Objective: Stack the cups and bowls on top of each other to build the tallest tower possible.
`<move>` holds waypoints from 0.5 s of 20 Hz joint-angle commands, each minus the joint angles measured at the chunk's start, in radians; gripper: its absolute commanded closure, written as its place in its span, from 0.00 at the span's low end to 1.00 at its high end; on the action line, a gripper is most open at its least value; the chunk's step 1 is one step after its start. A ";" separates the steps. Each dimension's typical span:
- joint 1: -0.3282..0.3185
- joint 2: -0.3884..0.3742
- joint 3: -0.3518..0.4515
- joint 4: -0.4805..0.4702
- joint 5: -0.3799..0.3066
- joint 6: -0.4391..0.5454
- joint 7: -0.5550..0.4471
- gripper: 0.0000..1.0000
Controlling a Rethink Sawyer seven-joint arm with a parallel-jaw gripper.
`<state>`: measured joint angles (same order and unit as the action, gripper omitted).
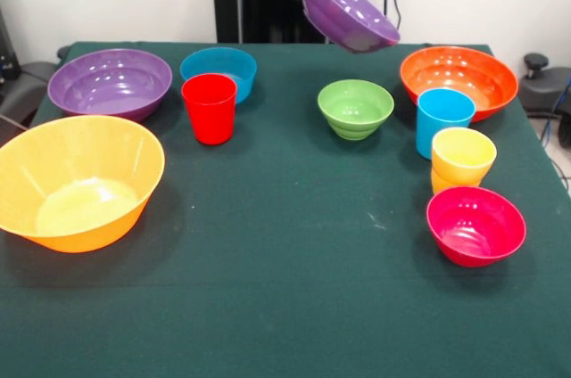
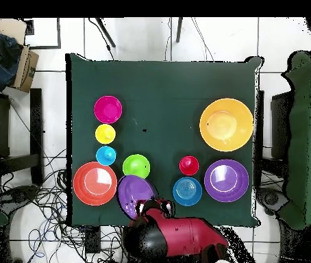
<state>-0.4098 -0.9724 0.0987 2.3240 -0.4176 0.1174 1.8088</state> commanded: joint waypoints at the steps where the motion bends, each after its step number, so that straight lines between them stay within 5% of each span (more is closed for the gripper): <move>1: 0.006 0.079 0.093 -0.084 0.031 0.102 0.061 1.00; 10: -0.002 0.114 0.109 -0.115 0.032 0.104 0.061 1.00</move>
<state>-0.4137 -0.9657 0.1156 2.2894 -0.4157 0.1293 1.8088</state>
